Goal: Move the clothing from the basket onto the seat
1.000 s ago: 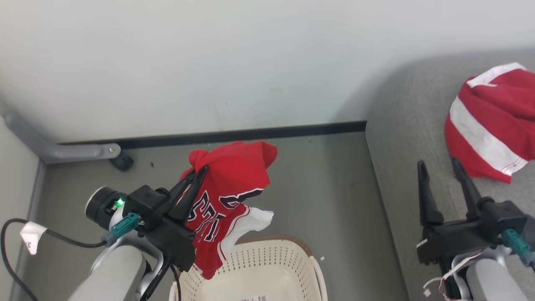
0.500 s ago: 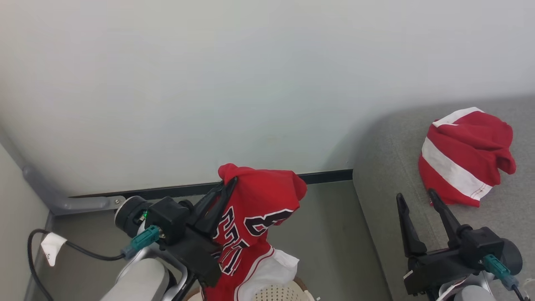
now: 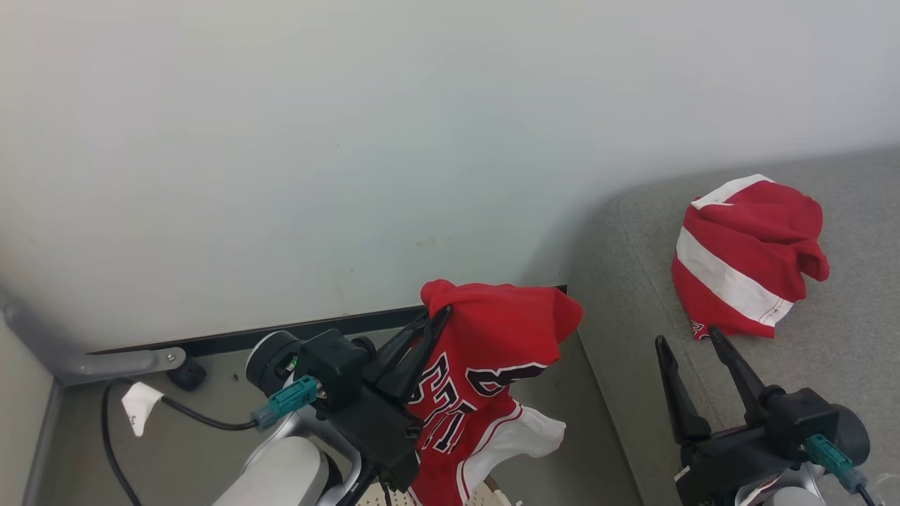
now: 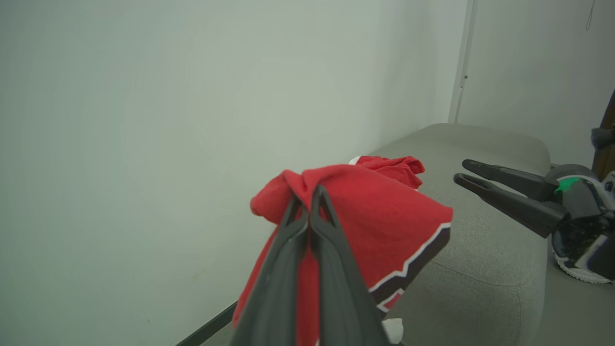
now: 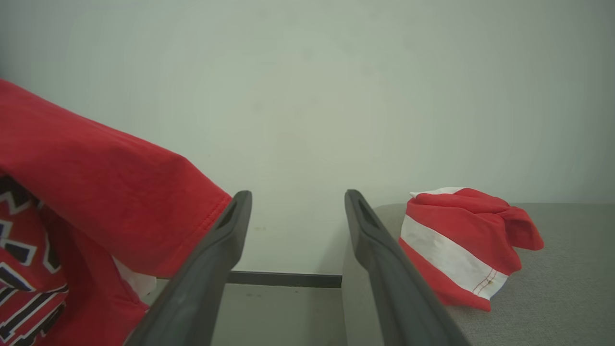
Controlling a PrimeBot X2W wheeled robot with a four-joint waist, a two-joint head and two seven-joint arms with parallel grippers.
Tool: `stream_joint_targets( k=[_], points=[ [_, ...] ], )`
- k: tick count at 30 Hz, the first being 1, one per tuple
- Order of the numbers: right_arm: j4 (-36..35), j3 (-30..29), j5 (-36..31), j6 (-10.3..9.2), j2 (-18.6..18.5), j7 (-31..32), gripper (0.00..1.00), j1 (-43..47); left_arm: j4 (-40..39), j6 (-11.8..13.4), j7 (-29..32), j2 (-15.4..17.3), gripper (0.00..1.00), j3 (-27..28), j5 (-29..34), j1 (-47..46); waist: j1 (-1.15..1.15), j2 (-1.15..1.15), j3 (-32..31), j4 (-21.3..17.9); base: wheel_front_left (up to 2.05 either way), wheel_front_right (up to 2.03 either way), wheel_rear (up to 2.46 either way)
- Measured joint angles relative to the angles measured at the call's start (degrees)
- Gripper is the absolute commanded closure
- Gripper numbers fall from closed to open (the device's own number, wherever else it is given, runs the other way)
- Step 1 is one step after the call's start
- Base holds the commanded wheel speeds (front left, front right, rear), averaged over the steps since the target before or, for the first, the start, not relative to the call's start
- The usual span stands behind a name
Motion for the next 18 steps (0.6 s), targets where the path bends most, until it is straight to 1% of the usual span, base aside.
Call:
stream_joint_targets(
  k=[4,9,12,18],
  points=[
    [1.15,1.20,0.05,1.15,-0.36,0.00,0.00,0.45,-0.13,0.00,0.79,-0.57,1.00,-0.48,-0.27,-0.50,0.00,0.00,0.22,-0.23,0.00,0.00,0.00],
    [2.13,5.43,-0.49,2.75,-0.26,0.01,0.00,-0.36,-0.47,0.00,1.52,-1.07,1.00,-0.79,-0.45,-1.49,0.01,0.00,0.53,-0.38,0.00,0.00,0.00],
    [2.48,8.48,-1.37,3.35,0.24,0.02,0.00,-2.14,-0.46,0.00,1.94,-1.26,1.00,-0.99,-0.52,-1.74,0.01,0.00,0.68,-0.35,0.00,0.00,0.00],
    [4.53,13.25,-2.20,3.68,1.89,0.02,0.00,-5.09,-0.44,0.00,2.52,-1.48,1.00,-1.26,-0.60,-2.49,0.01,0.00,0.89,-0.12,0.00,0.00,0.00]
  ],
)
